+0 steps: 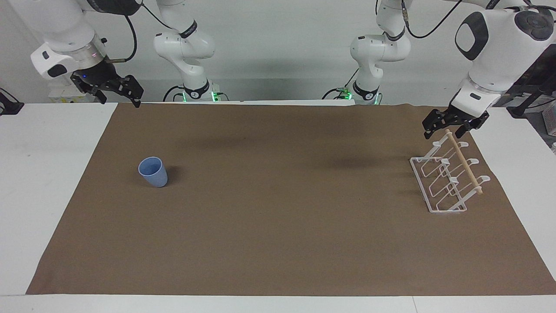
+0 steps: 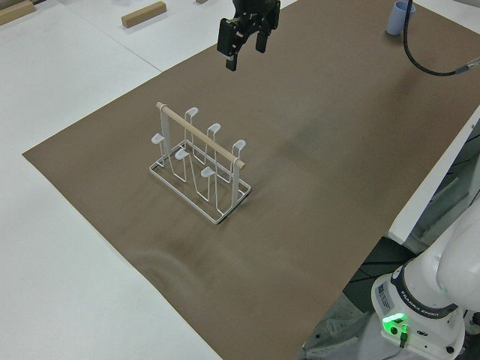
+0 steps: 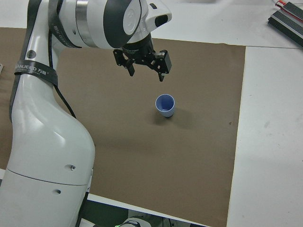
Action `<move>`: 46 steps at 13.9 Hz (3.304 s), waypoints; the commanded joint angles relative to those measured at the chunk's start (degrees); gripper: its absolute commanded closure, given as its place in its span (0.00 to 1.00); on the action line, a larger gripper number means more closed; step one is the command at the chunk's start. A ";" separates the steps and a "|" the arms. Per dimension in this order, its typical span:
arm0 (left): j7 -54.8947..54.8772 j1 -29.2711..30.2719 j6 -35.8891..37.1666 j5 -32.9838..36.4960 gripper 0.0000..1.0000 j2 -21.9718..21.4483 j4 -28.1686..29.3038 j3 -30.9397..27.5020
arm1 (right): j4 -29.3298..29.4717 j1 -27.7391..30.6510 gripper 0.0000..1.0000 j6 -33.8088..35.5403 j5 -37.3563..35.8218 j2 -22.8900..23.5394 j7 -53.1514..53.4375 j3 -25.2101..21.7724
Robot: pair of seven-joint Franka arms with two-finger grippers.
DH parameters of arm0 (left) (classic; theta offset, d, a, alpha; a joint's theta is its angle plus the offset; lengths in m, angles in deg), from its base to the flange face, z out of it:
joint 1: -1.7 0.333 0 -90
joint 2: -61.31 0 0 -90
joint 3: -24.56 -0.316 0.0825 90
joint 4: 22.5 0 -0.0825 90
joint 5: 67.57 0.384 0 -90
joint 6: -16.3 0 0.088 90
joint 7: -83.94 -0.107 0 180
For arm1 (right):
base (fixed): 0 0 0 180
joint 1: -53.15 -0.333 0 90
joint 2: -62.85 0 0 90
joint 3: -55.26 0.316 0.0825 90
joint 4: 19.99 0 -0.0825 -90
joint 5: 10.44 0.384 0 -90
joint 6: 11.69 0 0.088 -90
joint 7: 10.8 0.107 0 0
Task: Hang cup on cup holder
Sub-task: 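Reach the right gripper down to the light blue cup's rim, then close the right gripper on the blue cup's rim, then lift the cup with the right gripper while the left gripper approaches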
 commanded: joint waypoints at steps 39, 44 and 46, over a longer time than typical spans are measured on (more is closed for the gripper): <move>-0.40 -0.97 4.11 -2.65 0.00 -2.19 -0.06 0.22 | -14.48 4.56 1.00 -10.63 28.37 5.95 -15.98 0.86; 1.43 -1.22 9.38 -3.09 0.00 -2.98 0.03 0.66 | -17.10 -3.14 1.00 -15.59 51.58 5.16 5.17 1.39; 18.66 -3.59 7.64 -9.37 0.00 -3.25 1.25 1.01 | -23.15 -9.65 1.00 -26.73 60.37 2.97 9.16 1.39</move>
